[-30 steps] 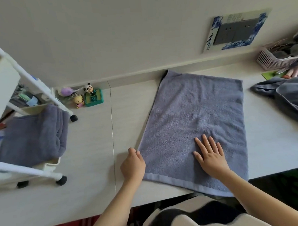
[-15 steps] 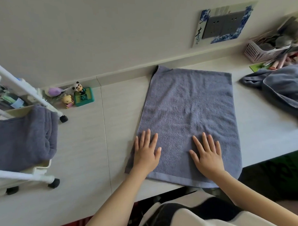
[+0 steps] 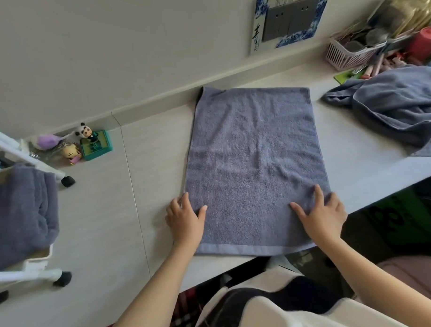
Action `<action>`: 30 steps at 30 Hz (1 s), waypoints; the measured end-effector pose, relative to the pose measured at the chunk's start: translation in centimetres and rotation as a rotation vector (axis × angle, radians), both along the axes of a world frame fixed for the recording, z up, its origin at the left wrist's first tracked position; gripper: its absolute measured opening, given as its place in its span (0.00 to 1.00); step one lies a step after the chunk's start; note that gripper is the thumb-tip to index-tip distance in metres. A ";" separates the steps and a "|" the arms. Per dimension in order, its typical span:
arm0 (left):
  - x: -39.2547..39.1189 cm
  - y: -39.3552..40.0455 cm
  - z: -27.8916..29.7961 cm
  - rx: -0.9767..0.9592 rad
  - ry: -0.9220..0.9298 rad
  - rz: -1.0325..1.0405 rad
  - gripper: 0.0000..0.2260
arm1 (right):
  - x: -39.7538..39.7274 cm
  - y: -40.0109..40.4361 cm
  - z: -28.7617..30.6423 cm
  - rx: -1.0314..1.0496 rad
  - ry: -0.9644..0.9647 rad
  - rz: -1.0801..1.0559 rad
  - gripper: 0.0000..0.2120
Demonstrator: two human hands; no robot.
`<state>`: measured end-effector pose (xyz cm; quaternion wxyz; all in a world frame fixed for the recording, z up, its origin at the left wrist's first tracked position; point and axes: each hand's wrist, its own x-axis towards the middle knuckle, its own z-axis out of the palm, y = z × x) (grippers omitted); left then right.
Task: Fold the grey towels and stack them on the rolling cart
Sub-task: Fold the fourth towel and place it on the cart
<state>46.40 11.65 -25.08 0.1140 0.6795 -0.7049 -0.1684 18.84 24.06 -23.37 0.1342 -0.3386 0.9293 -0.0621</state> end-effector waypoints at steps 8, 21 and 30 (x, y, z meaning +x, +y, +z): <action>-1.1 -1.3 1.4 0.242 0.094 0.102 0.17 | -0.5 -0.5 2.0 -0.169 -0.310 -0.025 0.44; 0.7 -4.4 4.6 0.392 1.015 0.297 0.07 | -4.7 1.1 5.3 -0.428 -0.556 0.095 0.18; -4.6 -10.8 7.5 0.184 1.045 0.344 0.11 | -8.8 -5.2 7.3 -0.723 -0.827 -0.191 0.11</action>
